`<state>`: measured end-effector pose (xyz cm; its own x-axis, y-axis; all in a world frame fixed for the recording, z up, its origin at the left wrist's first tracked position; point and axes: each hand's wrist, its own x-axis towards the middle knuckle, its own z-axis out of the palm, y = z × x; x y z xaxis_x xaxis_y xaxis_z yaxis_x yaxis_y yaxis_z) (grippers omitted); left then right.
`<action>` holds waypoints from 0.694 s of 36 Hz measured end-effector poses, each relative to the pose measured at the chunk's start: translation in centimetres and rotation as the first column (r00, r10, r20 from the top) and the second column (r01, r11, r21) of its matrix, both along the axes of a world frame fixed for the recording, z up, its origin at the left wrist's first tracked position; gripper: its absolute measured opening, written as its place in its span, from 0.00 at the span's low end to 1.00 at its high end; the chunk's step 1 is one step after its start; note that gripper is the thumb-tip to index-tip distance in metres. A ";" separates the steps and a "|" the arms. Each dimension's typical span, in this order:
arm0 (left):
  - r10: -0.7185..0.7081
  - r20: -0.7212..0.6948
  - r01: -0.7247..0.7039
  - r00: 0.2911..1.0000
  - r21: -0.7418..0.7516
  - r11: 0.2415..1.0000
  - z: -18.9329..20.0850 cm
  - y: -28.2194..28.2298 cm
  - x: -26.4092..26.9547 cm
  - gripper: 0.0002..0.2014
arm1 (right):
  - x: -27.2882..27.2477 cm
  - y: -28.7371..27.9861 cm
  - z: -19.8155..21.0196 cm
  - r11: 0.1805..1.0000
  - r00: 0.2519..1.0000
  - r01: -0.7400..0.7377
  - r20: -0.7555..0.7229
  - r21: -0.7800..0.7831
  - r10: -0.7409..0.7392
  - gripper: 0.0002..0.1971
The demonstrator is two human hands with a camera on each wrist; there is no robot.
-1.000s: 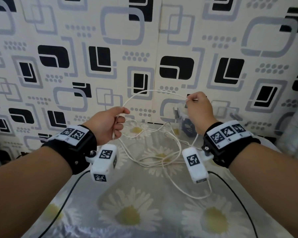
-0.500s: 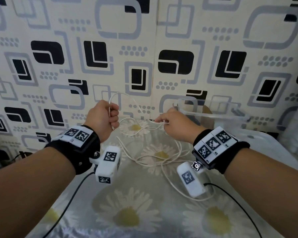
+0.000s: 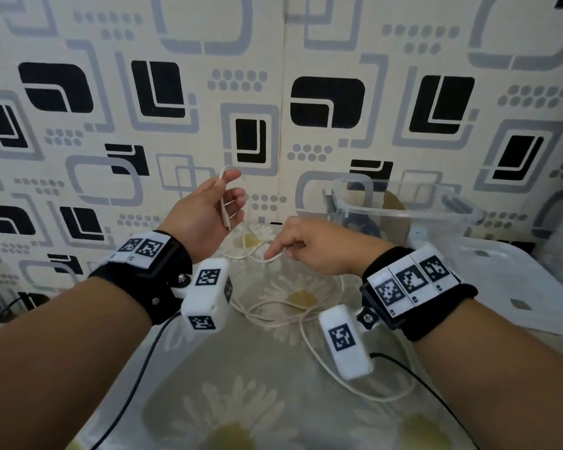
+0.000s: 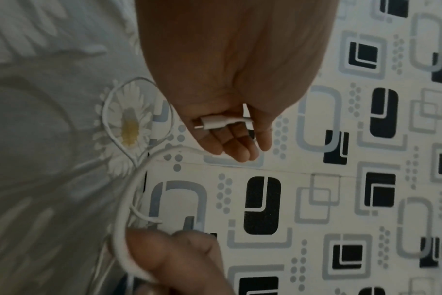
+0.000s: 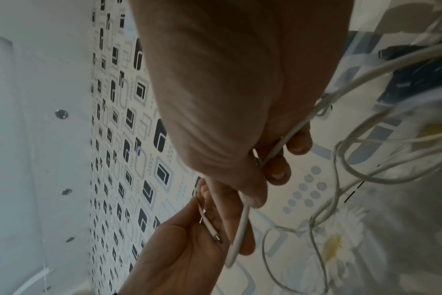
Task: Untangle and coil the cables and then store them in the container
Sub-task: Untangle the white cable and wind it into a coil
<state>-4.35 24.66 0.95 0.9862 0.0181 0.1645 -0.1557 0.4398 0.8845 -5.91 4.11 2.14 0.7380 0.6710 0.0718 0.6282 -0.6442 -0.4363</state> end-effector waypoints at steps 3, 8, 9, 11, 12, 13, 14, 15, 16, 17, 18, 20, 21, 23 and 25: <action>-0.020 0.068 0.016 0.997 0.057 0.998 -0.2 -0.7 0.5 0.15 | 0.6 -0.3 -0.3 0.997 1.000 -0.019 -0.016 0.076 0.020 0.15; -0.090 0.140 0.085 0.986 0.044 0.995 -0.3 -2.1 1.0 0.14 | 1.3 -1.2 -1.1 0.972 0.999 -0.029 -0.023 0.232 0.035 0.17; -0.097 0.147 0.090 0.984 0.052 0.995 -0.4 -2.4 1.1 0.14 | 1.4 -1.3 -1.3 0.968 0.999 -0.032 -0.018 0.250 0.038 0.17; -0.090 0.166 0.074 0.982 0.103 0.992 -0.7 -2.9 1.2 0.15 | 1.5 -1.5 -1.8 0.955 0.999 -0.038 -0.015 0.294 0.044 0.17; -0.088 0.173 0.065 0.981 0.135 0.989 -0.9 -3.2 1.3 0.15 | 1.7 -1.6 -2.0 0.946 0.999 -0.039 -0.015 0.322 0.047 0.17; -0.087 0.181 0.056 0.980 0.170 0.984 -1.1 -3.4 1.3 0.15 | 1.9 -1.6 -2.2 0.935 0.999 -0.041 -0.012 0.353 0.048 0.18; -0.090 0.187 0.050 0.978 0.205 0.977 -1.5 -3.6 1.5 0.15 | 2.2 -1.8 -2.5 0.922 0.999 -0.041 -0.011 0.386 0.049 0.18; -0.093 0.189 0.047 0.977 0.235 0.971 -1.9 -3.7 1.6 0.15 | 2.4 -1.9 -2.7 0.909 0.999 -0.039 -0.011 0.415 0.048 0.19; -0.097 0.190 0.044 0.977 0.263 0.964 -2.2 -3.8 1.7 0.14 | 2.5 -2.0 -2.9 0.895 0.999 -0.035 -0.013 0.445 0.046 0.19; -0.104 0.192 0.044 0.976 0.293 0.955 -2.6 -3.9 1.7 0.14 | 2.5 -2.1 -3.1 0.877 0.999 -0.033 -0.015 0.479 0.046 0.19; -0.115 0.200 0.045 0.973 0.323 0.945 -2.8 -4.0 1.7 0.14 | 2.5 -2.2 -3.2 0.858 0.999 -0.034 -0.013 0.513 0.048 0.19; -0.135 0.221 0.042 0.966 0.380 0.924 -3.3 -4.3 1.8 0.14 | 2.5 -2.3 -3.4 0.825 0.999 -0.038 0.000 0.564 0.046 0.18; -0.140 0.229 0.038 0.963 0.401 0.915 -3.3 -4.4 1.7 0.14 | 2.4 -2.3 -3.4 0.812 0.999 -0.042 0.011 0.583 0.044 0.18; -0.147 0.237 0.034 0.960 0.422 0.906 -3.4 -4.7 1.5 0.14 | 2.4 -2.2 -3.4 0.783 0.999 -0.050 0.037 0.620 0.035 0.18; -0.161 0.244 0.037 0.956 0.443 0.896 -3.4 -5.1 1.1 0.14 | 2.2 -2.1 -3.4 0.745 0.998 -0.066 0.057 0.664 0.038 0.17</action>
